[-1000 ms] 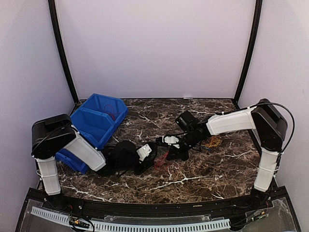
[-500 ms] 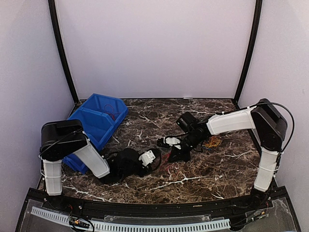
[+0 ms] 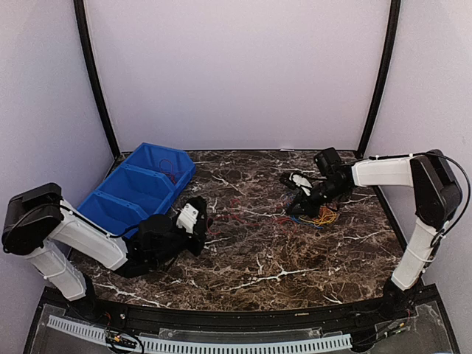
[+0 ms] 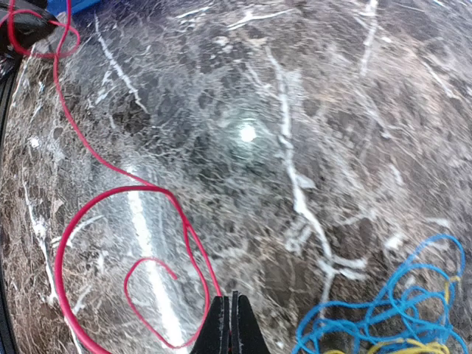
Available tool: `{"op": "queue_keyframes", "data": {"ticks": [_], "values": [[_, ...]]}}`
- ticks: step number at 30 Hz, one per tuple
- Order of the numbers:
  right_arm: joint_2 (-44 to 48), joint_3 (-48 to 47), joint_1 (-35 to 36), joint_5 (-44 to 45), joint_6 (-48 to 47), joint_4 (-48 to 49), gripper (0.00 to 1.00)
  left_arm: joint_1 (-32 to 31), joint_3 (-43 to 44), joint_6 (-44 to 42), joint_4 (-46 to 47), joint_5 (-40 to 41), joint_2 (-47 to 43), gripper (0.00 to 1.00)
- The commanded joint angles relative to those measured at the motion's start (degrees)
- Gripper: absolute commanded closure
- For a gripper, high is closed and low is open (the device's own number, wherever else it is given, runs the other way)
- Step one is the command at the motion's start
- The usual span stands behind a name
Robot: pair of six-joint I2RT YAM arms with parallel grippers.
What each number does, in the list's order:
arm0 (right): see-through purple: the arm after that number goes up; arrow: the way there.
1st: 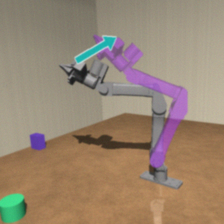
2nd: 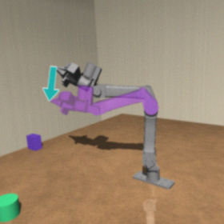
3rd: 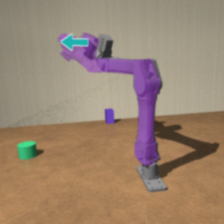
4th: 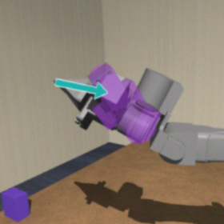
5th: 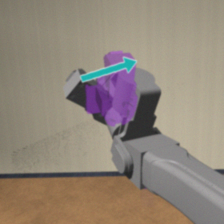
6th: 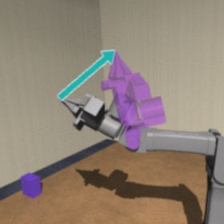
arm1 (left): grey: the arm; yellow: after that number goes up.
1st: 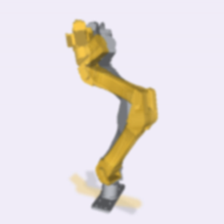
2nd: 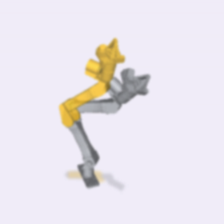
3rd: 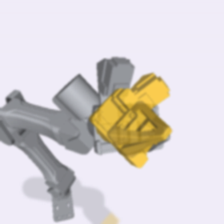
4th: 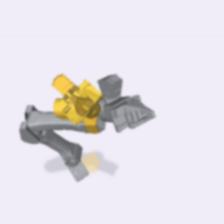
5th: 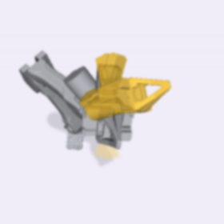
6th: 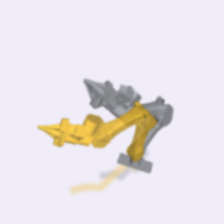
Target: Untangle the cables
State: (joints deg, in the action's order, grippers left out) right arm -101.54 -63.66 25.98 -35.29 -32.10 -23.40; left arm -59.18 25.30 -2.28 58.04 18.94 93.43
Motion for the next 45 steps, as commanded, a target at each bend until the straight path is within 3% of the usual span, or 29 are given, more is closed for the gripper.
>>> {"op": "queue_keyframes", "data": {"ticks": [1, 6, 12, 19, 24, 27, 29, 34, 40, 45], "values": [[3.05, 2.35, -4.36, -3.43, 1.09, 0.04, 1.00, 2.73, -1.74, 6.42, -7.94, 4.55, -11.71, 1.00], [3.63, 3.01, -7.01, -3.97, 2.41, 0.95, 1.00, 7.33, 1.32, 2.94, -16.97, 7.06, -24.53, 1.00], [3.26, -0.93, -6.74, -6.37, 3.02, 0.16, 1.00, 13.67, 9.07, 0.20, -28.19, 5.53, -32.21, 1.00], [0.04, -13.25, -0.57, -6.88, 4.16, -3.12, 1.00, 15.83, 22.90, 3.67, -39.86, -3.20, -26.77, 1.00], [-4.80, -23.63, 3.75, -8.78, 8.00, -2.61, 1.00, 17.44, 35.09, 5.95, -45.33, -4.35, -19.95, 1.00], [-8.70, -30.25, 4.45, -9.84, 6.98, -7.65, 0.70, 19.66, 43.13, 5.42, -47.24, -4.14, -15.93, 1.00], [-9.32, -31.54, 4.17, -9.47, 4.54, -12.11, 0.56, 21.30, 47.64, 4.98, -48.10, -5.86, -13.70, 1.00], [0.05, -20.11, 0.73, -6.85, 1.85, -12.44, 0.40, 24.39, 55.83, 3.91, -48.97, -9.86, -9.19, 1.00], [12.10, -4.59, -5.12, -5.76, 0.11, -14.61, 0.37, 29.06, 64.44, 3.45, -52.48, -10.95, -5.78, 1.00], [22.55, 9.47, -7.42, -1.93, -0.38, -9.03, 0.37, 33.54, 72.57, 4.15, -55.06, -12.48, -3.35, 1.00]]}}
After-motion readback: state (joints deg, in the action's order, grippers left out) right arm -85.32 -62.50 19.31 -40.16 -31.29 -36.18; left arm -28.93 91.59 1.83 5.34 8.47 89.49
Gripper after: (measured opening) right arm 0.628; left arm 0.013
